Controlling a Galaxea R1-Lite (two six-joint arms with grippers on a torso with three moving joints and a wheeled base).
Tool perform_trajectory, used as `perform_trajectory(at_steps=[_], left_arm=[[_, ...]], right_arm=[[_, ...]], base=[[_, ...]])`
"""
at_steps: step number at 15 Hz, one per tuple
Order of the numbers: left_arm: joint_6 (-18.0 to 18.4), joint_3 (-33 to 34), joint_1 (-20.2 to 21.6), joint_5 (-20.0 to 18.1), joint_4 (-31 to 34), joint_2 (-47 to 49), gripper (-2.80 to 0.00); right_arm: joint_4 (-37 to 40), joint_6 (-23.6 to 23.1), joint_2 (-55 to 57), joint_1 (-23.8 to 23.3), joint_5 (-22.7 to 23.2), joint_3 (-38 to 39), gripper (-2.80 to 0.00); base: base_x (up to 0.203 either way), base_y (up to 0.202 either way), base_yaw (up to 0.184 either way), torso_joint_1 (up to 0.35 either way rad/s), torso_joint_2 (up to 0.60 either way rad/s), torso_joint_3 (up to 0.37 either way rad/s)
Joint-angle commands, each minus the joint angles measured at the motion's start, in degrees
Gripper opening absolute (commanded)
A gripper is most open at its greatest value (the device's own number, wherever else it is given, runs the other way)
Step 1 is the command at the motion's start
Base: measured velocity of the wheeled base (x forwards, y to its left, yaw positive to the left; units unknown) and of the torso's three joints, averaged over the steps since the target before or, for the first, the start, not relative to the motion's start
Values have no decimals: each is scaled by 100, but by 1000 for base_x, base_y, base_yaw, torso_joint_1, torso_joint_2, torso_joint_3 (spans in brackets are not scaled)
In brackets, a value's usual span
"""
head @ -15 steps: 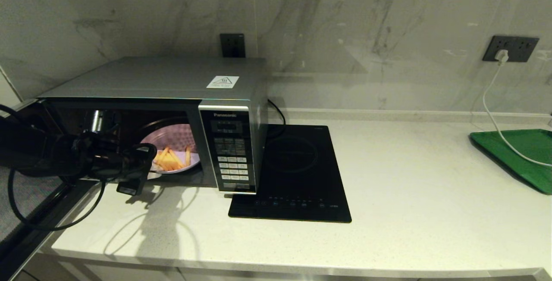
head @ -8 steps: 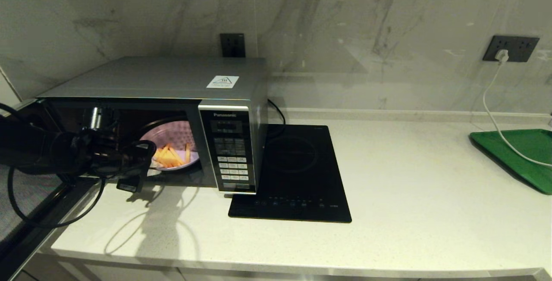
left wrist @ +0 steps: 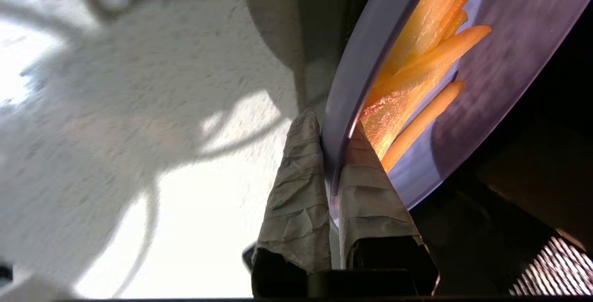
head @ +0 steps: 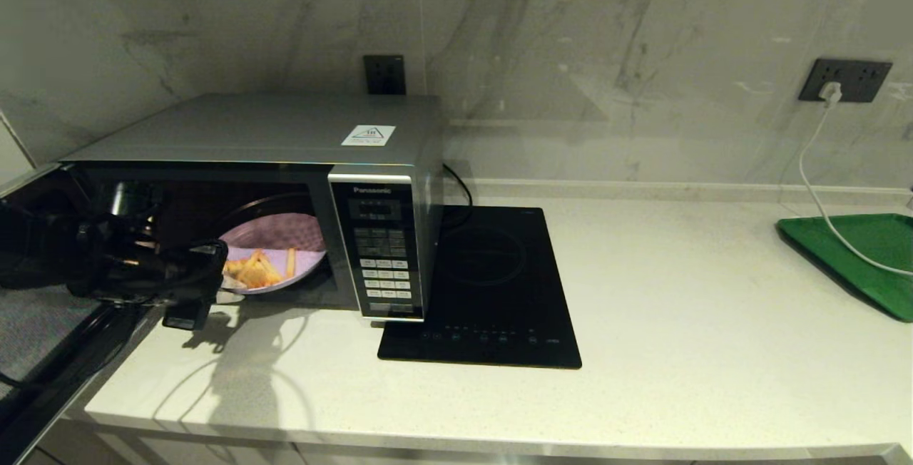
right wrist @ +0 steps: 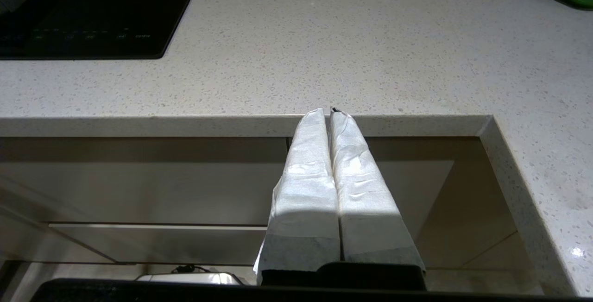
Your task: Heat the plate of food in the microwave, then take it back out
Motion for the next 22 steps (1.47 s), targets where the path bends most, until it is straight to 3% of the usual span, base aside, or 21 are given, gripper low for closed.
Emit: perform_trajectory(at_steps=[1, 8, 11, 13, 16, 18, 22], left_arm=[[-4, 180, 205, -283, 48, -415, -280], [534, 1539, 262, -449, 79, -1779, -280], [938, 2308, 258, -487, 259, -2576, -280], [1288, 2811, 248, -559, 582, -3173, -280], [2292, 3598, 228, -727, 926, -3513, -280], [2509, 3792, -39, -861, 1110, -3570, -280], [2556, 3836, -1208, -886, 1544, -4149, -280]], right_arm=[[11, 7, 0, 1, 0, -1, -280], [11, 7, 1, 1, 0, -1, -280], [3, 7, 0, 2, 0, -1, -280], [11, 7, 8, 1, 0, -1, -280], [7, 7, 7, 1, 0, -1, -280], [5, 7, 0, 1, 0, -1, -280], [6, 7, 8, 1, 0, -1, -280]], base=[[0, 0, 0, 0, 0, 0], [0, 0, 0, 0, 0, 0], [0, 0, 0, 0, 0, 0], [0, 0, 0, 0, 0, 0], [0, 0, 0, 0, 0, 0], [0, 0, 0, 0, 0, 0], [0, 0, 0, 0, 0, 0]])
